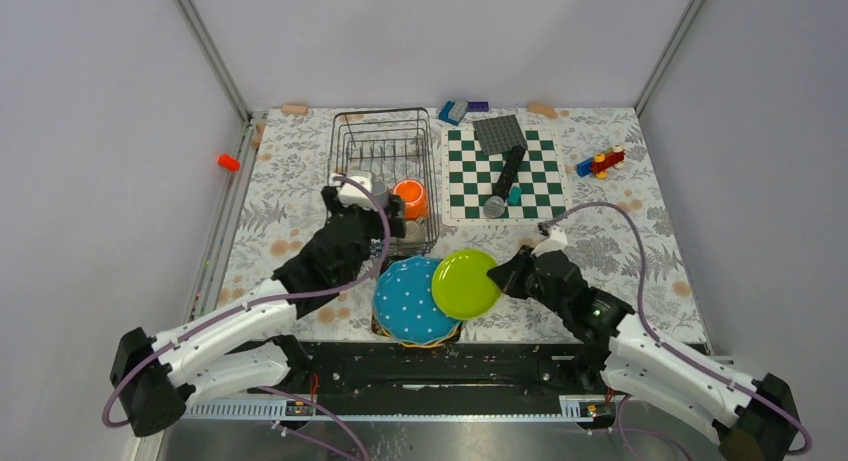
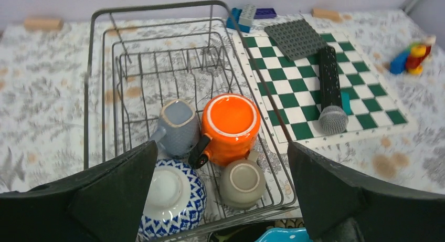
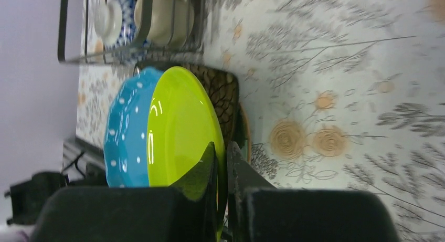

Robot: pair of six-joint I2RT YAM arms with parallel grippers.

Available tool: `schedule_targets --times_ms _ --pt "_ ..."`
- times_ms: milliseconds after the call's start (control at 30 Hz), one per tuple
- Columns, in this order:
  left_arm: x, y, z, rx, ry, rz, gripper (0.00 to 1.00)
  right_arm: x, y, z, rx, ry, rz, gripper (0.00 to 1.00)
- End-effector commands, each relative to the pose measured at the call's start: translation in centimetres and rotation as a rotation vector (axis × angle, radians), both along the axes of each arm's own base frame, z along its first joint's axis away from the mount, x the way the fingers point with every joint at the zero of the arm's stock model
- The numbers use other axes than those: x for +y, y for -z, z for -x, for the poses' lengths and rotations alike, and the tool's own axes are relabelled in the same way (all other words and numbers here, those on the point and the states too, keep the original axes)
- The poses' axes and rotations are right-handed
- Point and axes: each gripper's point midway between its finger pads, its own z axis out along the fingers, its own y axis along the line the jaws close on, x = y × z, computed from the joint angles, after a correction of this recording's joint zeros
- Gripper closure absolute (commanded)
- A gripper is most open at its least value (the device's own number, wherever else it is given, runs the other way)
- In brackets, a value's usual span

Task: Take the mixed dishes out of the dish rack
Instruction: Place the plate at the center of the board.

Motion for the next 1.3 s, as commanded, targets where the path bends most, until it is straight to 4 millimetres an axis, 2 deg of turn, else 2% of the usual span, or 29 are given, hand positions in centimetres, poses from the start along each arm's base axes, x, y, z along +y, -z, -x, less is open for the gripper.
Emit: schedule_targets --times_ms 0,133,233,267,633,800,933,1133,1267 --pt "2.4 0.1 0.2 0.090 -0.087 0.283 0.01 6.0 -4.1 1.1 -0.068 -0.302 -0.131 1.00" --pt "4.0 1.0 0.5 0.091 -0.142 0.288 0.01 8.5 -3.6 1.7 -0.011 -0.420 -0.151 1.00" --pt "5.0 1.9 0.6 0.105 -0.183 0.283 0.01 9.7 -2.8 2.0 0.023 -0.461 -0.148 1.00" --pt "5.3 2.5 0.6 0.114 -0.193 0.268 0.01 10.6 -2.4 2.3 0.020 -0.494 -0.128 0.97" --pt "4.6 3.9 0.2 0.153 -0.157 0.210 0.01 13.0 -0.7 3.6 0.040 -0.576 -0.024 0.87" --pt "4.6 4.4 -0.3 0.169 -0.161 0.199 0.01 13.1 0.0 3.7 0.057 -0.577 0.012 0.74" --pt "4.4 4.7 -0.7 0.184 -0.159 0.189 0.01 12.6 0.3 3.2 0.052 -0.539 0.047 0.60" --pt "4.2 5.7 -1.0 0.221 -0.158 0.155 0.01 11.7 0.4 2.7 0.040 -0.506 0.092 0.47" --pt "3.4 5.3 -1.4 0.212 -0.101 0.116 0.01 11.2 0.4 2.6 0.040 -0.505 0.129 0.37"
